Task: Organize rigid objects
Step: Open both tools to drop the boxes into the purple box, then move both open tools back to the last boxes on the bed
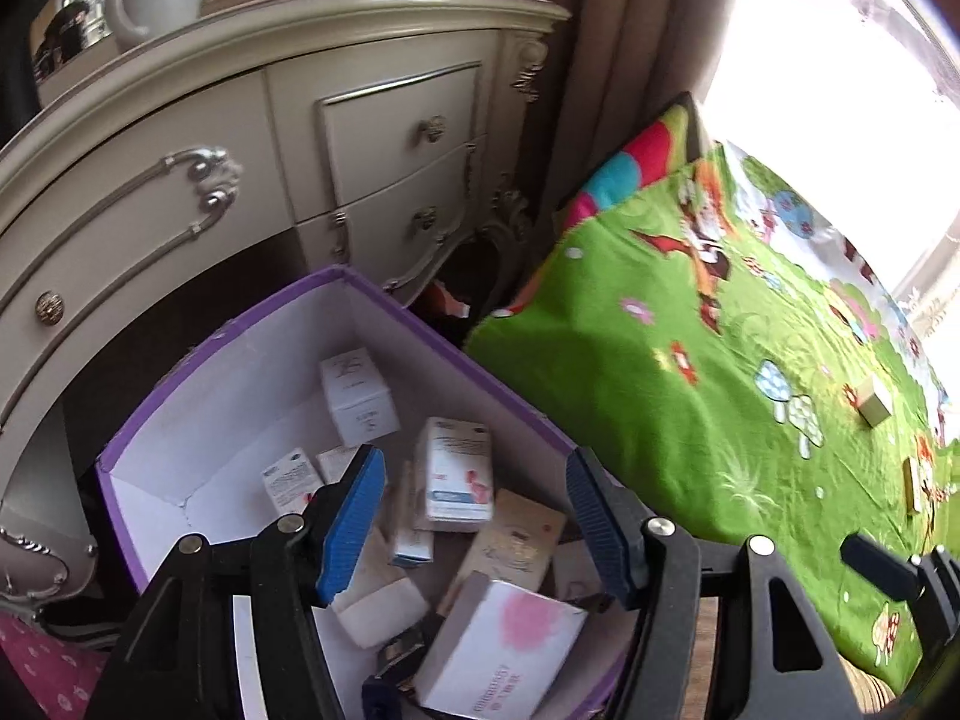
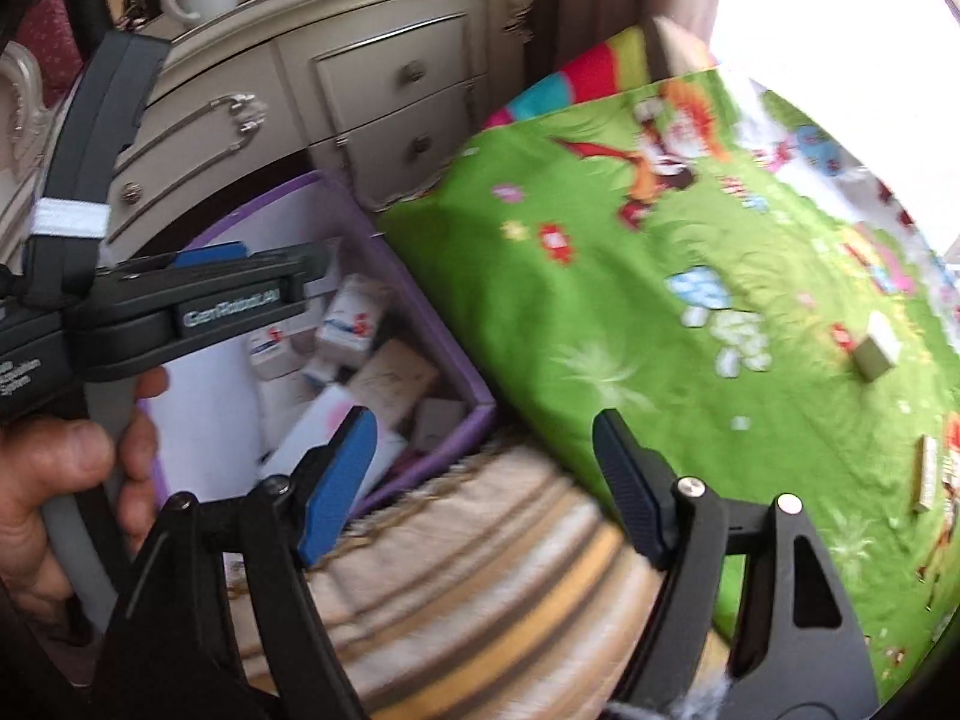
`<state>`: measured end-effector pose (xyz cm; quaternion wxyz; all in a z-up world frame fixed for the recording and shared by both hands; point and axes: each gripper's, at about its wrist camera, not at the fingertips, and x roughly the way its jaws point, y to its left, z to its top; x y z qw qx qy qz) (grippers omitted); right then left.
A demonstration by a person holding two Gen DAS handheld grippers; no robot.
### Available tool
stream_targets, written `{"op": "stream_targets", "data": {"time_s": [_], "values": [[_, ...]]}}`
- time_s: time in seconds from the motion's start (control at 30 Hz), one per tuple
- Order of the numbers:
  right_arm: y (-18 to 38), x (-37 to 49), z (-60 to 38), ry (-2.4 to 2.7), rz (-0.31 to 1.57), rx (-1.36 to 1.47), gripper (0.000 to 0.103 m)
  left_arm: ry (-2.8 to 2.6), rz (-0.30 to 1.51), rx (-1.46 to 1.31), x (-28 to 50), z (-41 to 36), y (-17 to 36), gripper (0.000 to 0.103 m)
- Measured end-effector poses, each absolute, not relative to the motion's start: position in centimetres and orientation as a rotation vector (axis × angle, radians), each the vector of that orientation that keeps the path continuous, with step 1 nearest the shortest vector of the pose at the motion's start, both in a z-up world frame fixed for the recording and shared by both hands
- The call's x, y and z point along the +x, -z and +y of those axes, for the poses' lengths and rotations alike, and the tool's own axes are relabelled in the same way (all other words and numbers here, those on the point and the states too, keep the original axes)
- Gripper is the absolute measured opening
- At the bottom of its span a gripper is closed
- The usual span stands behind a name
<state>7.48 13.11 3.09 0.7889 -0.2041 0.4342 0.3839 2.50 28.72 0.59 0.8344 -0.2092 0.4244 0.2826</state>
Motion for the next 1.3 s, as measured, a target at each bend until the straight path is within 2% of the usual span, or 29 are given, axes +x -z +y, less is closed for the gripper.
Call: {"op": "stream_targets", "data": {"time_s": [0.4,0.57,1.03,1.3], "values": [[-4.2,10.9,7.7,-0.661,0.862,-0.425,0.077,-0.508,0.901,-0.366,6.2,24.4,-1.9,0.065],[-4.6,12.1,5.6,-0.607,0.844,-0.409,0.078,-0.465,0.900,-0.333,7.8,22.3,-2.5,0.069],[-3.4,14.8,0.1,-0.540,0.903,-0.324,0.081,-0.339,0.942,-0.273,11.5,17.6,-2.3,0.074],[-2.7,19.3,-8.1,-0.362,0.928,-0.233,0.081,-0.137,0.943,-0.225,16.6,12.1,-3.2,0.081]]}}
